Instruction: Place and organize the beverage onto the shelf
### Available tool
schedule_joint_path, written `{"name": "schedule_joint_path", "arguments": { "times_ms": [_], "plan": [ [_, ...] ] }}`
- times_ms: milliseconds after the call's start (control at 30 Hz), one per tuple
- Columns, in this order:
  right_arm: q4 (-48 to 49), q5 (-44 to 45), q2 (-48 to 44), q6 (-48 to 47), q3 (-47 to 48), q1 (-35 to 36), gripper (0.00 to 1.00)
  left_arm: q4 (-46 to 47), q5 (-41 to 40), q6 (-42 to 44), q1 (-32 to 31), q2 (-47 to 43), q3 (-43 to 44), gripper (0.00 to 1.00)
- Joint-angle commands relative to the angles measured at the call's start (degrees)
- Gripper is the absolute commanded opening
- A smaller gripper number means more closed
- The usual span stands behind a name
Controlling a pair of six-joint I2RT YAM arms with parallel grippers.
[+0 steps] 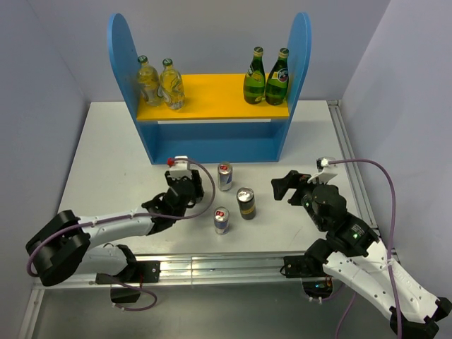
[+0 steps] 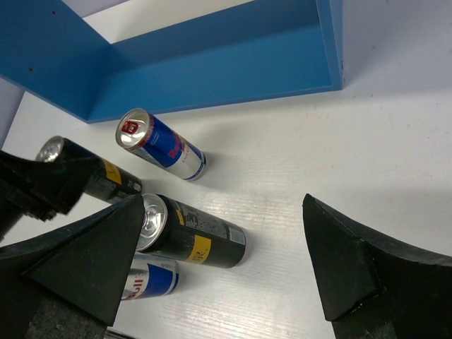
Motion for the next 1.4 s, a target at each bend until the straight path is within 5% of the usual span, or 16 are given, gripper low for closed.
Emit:
{"name": "schedule_joint_path", "arguments": {
  "times_ms": [0,200,567,1200,1367],
  "plan": [
    [2.5,0.4,-0.8,-0.5,-0.5,0.5,1.0,2.3,-1.3,2.7,5.1,-4.8,3.2,0.0],
    [2.8,0.3,-1.0,-0.7,-0.7,0.5,1.0,6.0,3.0,5.2,14.3,-5.1,5.2,0.0],
    [3.1,0.0,-1.0,-0.8,-0.9,0.6,1.0,14.0,5.7,9.4,25.2,7.3,14.1,0.0],
    [3.0,-1.1,1.1,-1.0,-0.5,0.6,1.0,18.8,4.3,12.6,30.7,25.2,25.9,0.01],
    [3.1,-1.2,1.2,-1.1,-0.6,0.6,1.0,17.9,3.8,12.9,30.8,26.5,27.1,0.11]
  ]
}}
